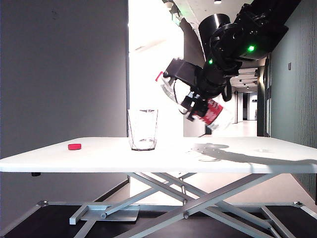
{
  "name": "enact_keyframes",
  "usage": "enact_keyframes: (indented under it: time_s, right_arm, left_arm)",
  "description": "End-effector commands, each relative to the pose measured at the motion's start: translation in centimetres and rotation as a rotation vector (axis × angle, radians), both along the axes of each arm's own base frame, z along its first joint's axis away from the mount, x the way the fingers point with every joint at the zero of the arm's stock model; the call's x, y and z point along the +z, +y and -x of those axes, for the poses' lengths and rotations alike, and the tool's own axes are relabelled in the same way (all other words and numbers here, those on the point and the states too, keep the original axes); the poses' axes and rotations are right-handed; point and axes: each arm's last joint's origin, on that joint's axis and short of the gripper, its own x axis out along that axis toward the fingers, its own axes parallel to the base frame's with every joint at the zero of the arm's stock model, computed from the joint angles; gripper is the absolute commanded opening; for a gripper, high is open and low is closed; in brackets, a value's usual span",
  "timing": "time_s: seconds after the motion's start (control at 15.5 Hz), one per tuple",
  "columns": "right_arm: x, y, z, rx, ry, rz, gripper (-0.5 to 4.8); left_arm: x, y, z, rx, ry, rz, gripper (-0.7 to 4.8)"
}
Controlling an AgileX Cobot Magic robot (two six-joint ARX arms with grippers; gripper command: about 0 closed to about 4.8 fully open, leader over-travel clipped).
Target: Pick up the mineral water bottle on the table and pour water into the mug until it's half full.
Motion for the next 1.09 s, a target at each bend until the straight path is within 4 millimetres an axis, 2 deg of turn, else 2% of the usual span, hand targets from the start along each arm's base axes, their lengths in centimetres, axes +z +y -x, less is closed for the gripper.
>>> enact_keyframes:
  time_s: [0.06,0.26,0.51,1.09]
  right_arm:
    - [2.18,-0.03,-0.16,-0.022,-0.121,0.045,2.59]
    - [2.18,0.12,-0.09,-0.004,-0.130,0.116,2.37]
    - [2.21,0.05,-0.09,-0.012,-0.143,0.252,2.37]
    - [2.64,0.30,-0.07,0.000,-0.189,0.380,2.37]
  left_arm:
    - [0.09,-0.02,0.01,-0.004,-0.007,-0.005,-0.05]
    - [0.04,-0.02,0.02,-0.004,-0.002,-0.005,-0.05]
    - [0.03,-0.02,0.02,-0.004,0.000,-0.005,-0.05]
    - [-0.22,-0.02,0.04,-0.004,0.027,-0.006,-0.05]
